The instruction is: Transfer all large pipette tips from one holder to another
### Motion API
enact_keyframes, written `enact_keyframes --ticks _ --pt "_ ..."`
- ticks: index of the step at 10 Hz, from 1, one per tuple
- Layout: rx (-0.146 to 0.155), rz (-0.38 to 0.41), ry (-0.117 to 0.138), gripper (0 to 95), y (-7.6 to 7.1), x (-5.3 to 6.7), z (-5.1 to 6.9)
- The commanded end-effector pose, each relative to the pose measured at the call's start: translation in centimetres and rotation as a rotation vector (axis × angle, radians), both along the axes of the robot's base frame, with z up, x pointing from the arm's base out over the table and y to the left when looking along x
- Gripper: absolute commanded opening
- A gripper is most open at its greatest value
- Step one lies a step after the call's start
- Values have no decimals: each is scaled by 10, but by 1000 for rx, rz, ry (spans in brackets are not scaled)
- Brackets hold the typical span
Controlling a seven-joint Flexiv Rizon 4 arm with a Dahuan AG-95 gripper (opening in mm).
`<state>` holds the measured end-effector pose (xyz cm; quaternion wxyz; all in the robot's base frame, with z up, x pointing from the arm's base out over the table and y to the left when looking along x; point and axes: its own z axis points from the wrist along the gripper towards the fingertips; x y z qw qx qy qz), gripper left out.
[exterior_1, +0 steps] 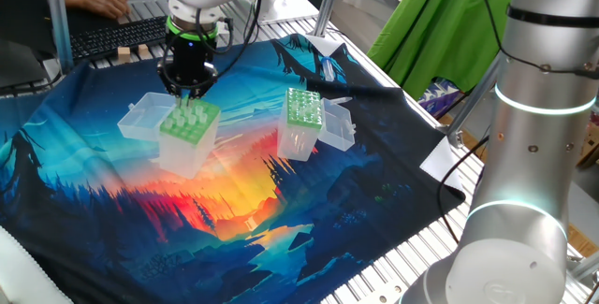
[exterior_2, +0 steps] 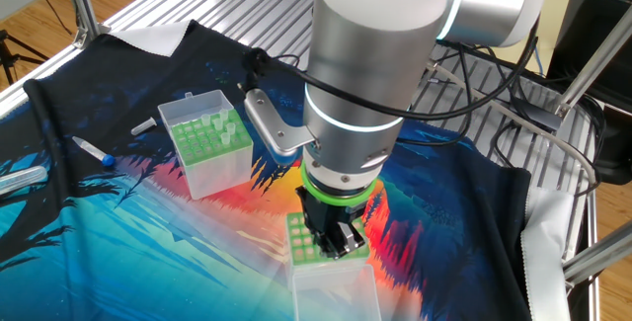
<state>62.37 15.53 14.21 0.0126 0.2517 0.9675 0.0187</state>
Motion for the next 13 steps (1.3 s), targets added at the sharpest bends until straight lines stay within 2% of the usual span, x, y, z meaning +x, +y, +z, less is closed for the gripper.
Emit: enact_keyframes --ticks 1,4,11,13 --pt "-8 7 -2 0 1 0 0" --pt "-8 7 -2 0 3 0 5" --pt "3 10 3 0 -1 0 40" --pt "14 8 3 0 -4 -2 56"
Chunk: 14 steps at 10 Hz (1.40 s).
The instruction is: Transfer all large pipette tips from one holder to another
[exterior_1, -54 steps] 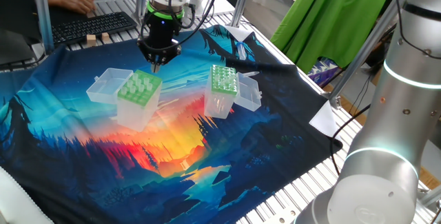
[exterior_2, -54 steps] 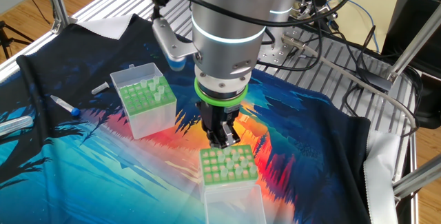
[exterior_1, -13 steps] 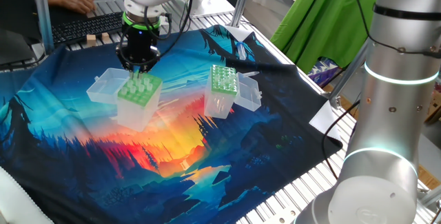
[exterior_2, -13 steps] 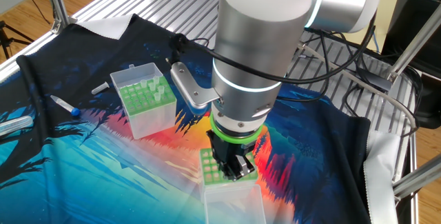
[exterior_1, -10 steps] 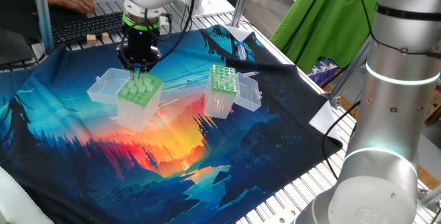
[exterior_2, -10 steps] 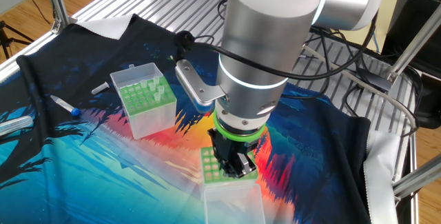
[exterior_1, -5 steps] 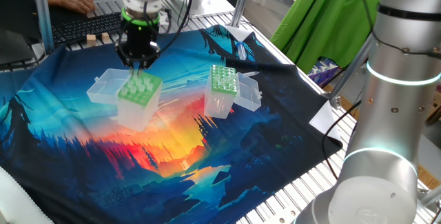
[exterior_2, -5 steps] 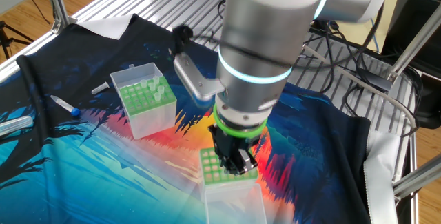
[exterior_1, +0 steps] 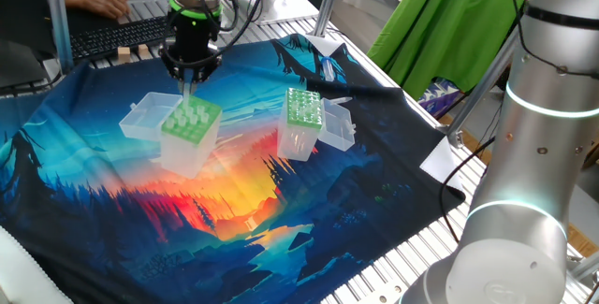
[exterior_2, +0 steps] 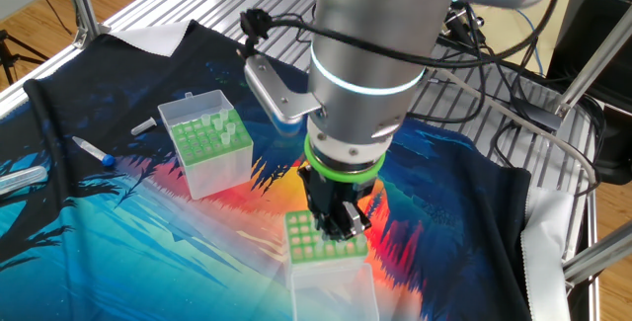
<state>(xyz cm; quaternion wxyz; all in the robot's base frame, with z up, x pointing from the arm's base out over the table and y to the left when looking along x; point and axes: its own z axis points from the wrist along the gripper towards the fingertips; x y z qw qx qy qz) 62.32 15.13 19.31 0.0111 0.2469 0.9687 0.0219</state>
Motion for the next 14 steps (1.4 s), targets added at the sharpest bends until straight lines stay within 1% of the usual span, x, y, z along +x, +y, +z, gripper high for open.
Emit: enact_keyframes --ticks 1,2,4,6,7,9,10,12,13,14 --pt "10 -3 2 0 -2 -1 13" --pt "10 -3 2 0 -2 -1 19" --pt "13 -8 7 0 -2 -1 39" --pt "16 -17 12 0 0 -1 54" --pt "20 -16 14 0 -1 -1 64" --pt "24 -6 17 0 -6 -1 74" --pt "23 0 18 0 -10 -2 83" --pt "23 2 20 0 -12 -1 95" --pt "26 2 23 0 -14 1 103" --pt "25 9 24 0 -18 3 107"
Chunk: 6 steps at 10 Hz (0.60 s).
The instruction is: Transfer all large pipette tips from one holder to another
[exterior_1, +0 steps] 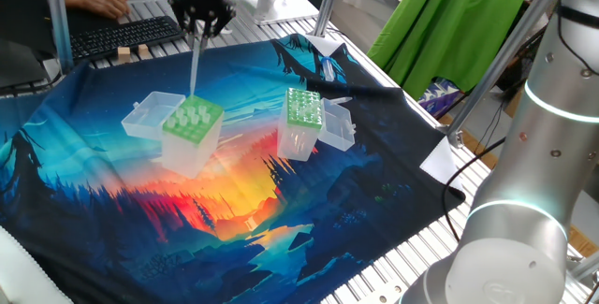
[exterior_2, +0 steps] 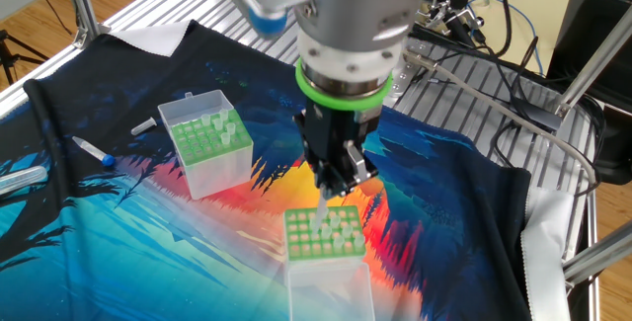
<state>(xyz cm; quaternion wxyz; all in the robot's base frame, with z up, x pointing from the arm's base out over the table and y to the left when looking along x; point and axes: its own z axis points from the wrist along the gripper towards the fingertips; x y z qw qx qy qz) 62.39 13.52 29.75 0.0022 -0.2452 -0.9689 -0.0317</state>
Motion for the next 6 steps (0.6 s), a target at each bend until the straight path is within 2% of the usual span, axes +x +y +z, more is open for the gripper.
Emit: enact_keyframes --ticks 1,3,6 --pt "-3 19 4 0 -6 3 6" --pt "-10 58 5 0 -20 7 10" --pt "-10 113 -4 0 -48 15 6"
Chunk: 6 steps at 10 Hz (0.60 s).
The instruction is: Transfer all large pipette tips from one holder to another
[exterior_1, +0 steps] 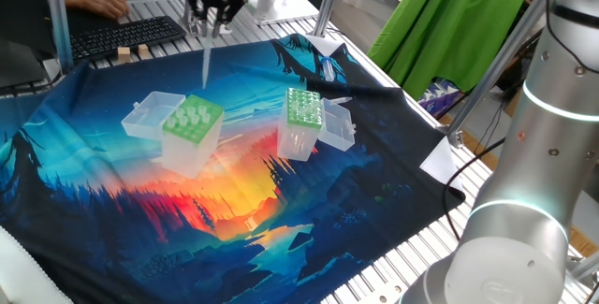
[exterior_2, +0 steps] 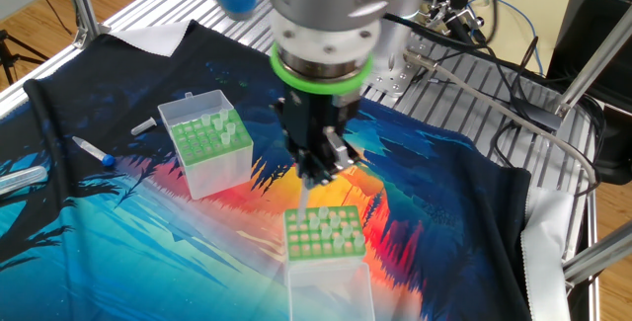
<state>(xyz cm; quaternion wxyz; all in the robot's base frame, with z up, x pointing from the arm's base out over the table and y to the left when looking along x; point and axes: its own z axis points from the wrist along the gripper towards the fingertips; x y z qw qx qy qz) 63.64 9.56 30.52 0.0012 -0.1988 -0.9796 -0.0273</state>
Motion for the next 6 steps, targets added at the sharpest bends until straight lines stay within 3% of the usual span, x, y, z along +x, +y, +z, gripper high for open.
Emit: enact_keyframes --ticks 1,6 --pt "2 33 -4 0 -19 5 -5" --pt "2 83 -15 0 -49 21 -19"
